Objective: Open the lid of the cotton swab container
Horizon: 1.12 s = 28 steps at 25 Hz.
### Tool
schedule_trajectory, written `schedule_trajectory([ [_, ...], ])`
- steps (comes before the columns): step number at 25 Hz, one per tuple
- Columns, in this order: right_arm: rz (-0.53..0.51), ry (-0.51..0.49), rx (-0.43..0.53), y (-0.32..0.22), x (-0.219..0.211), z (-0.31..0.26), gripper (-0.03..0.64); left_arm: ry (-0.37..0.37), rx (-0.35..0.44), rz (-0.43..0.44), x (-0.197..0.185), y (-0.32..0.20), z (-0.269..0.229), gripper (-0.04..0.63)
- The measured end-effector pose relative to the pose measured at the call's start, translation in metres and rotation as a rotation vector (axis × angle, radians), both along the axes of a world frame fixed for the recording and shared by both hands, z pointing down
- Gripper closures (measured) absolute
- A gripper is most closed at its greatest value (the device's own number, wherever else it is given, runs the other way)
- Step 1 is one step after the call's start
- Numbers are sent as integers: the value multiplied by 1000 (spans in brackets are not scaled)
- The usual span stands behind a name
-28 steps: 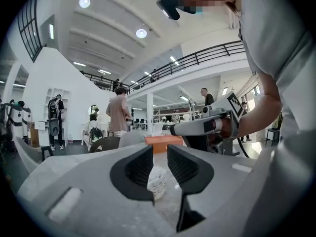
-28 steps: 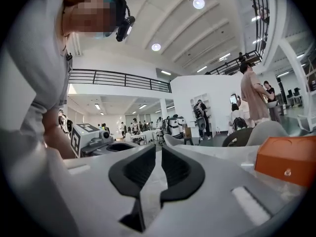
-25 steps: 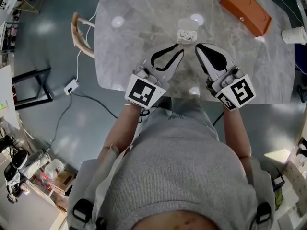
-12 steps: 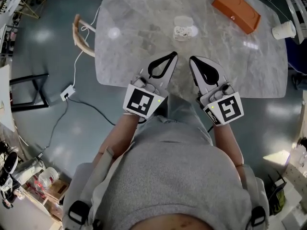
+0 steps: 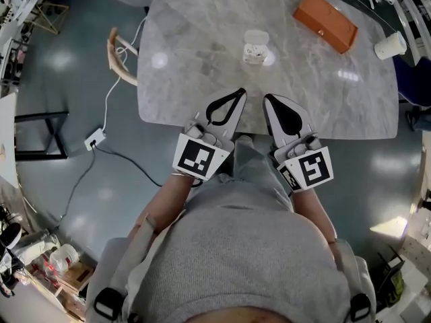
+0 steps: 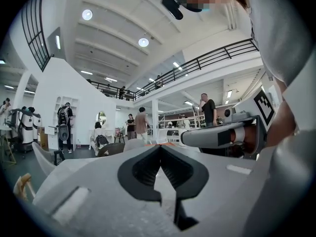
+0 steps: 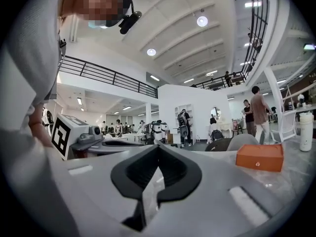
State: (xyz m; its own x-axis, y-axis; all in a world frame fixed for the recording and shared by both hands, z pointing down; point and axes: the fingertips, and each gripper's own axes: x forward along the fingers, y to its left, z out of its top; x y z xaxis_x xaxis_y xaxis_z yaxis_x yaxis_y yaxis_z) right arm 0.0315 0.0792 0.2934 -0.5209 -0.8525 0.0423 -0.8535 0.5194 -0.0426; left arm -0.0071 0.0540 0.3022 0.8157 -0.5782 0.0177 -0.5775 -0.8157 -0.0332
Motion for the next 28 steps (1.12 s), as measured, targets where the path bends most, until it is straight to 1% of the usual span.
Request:
schedule_trajectory([
  [4, -23, -10, 3, 4, -6, -3, 615, -1, 11, 22, 0, 4, -5, 598],
  [8, -27, -16, 13, 4, -7, -7, 615, 7, 11, 4, -4, 3, -6, 598],
  [18, -13, -15, 5, 1, -4, -5, 615, 27, 9, -3, -2, 2, -5, 598],
  [28, -11, -8, 17, -5, -2, -9, 615, -10, 55, 25, 7, 1, -11, 598],
])
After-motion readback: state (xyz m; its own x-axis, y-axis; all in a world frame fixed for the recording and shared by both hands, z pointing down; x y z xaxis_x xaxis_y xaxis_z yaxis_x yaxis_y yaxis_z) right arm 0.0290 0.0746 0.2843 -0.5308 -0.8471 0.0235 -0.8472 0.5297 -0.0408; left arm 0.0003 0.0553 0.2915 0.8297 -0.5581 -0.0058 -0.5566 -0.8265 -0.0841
